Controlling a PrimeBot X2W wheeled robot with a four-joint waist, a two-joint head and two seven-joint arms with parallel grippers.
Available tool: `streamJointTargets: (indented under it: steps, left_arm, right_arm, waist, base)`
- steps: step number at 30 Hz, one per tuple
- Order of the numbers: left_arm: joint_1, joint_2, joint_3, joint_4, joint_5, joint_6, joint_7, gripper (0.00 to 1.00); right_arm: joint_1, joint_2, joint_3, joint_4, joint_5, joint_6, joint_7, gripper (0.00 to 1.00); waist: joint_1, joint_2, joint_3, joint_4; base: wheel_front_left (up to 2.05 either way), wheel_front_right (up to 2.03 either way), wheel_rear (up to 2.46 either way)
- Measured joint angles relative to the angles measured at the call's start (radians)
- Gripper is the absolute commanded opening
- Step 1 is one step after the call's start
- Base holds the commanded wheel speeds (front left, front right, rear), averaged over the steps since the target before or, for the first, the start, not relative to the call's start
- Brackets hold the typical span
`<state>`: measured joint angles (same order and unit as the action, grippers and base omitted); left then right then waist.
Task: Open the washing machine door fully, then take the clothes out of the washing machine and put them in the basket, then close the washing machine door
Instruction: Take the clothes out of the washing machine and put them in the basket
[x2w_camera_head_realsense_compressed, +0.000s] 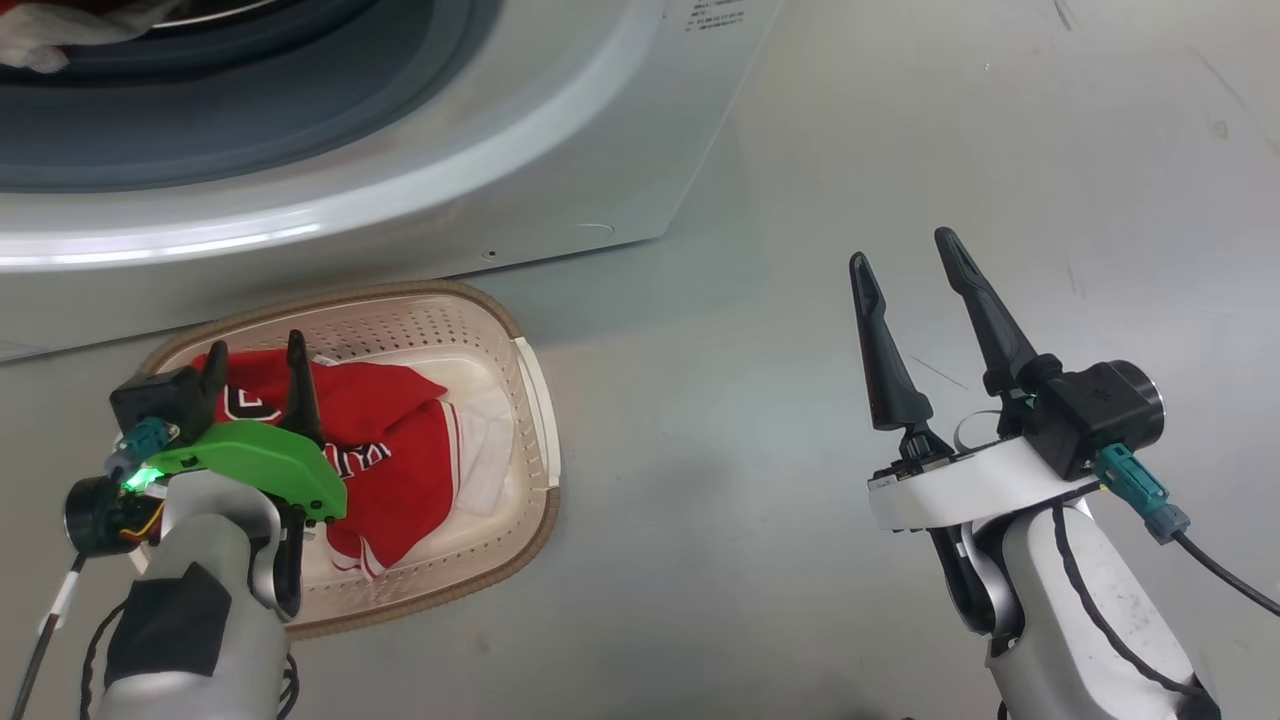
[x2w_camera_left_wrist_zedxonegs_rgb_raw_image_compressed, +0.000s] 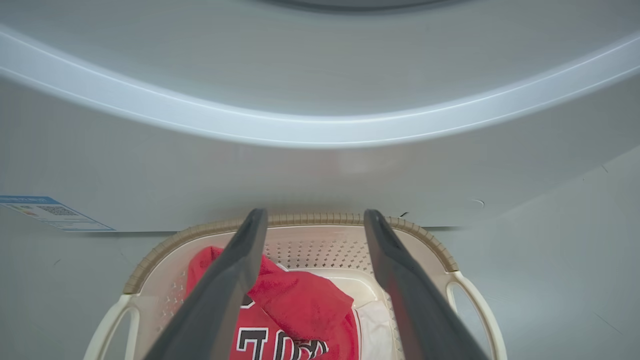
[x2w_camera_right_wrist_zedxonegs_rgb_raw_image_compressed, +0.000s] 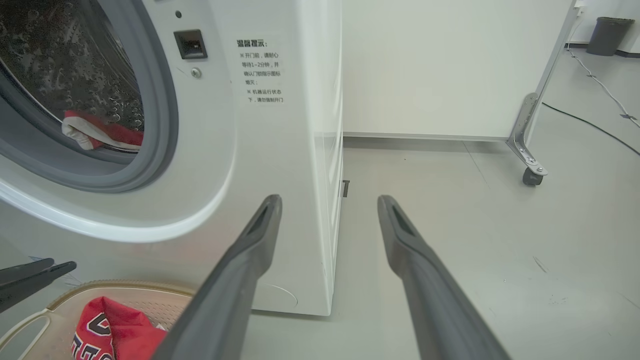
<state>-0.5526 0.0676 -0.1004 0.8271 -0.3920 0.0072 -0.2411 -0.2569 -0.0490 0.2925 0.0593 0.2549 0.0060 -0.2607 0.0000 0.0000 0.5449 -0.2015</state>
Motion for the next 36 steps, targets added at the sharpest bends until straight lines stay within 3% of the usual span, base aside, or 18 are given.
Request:
streamJointTargets:
  steps: [10, 19, 36]
  left_arm:
    - [0.007, -0.019, -0.023, -0.116, 0.026, -0.005, -0.011, 1.0]
    - [0.048, -0.024, -0.028, -0.338, 0.068, -0.013, -0.011, 1.0]
    - [0.304, -0.026, -0.067, -0.5, 0.105, 0.005, -0.011, 1.0]
  right_arm:
    - [0.025, -0.005, -0.03, 0.025, -0.018, 0.001, 0.0, 1.0]
    - [0.054, -0.013, -0.051, 0.041, -0.028, 0.002, 0.0, 1.0]
    - [0.139, -0.012, -0.076, 0.068, -0.037, 0.002, 0.0, 1.0]
  waist:
    - [0.0, 0.0, -0.079, 0.066]
    - [0.0, 0.0, -0.159, 0.126]
    - [0.0, 0.0, -0.318, 0.191]
  base:
    - [0.0, 0.0, 0.0]
    - [0.0, 0.0, 0.0]
    - [0.0, 0.0, 0.0]
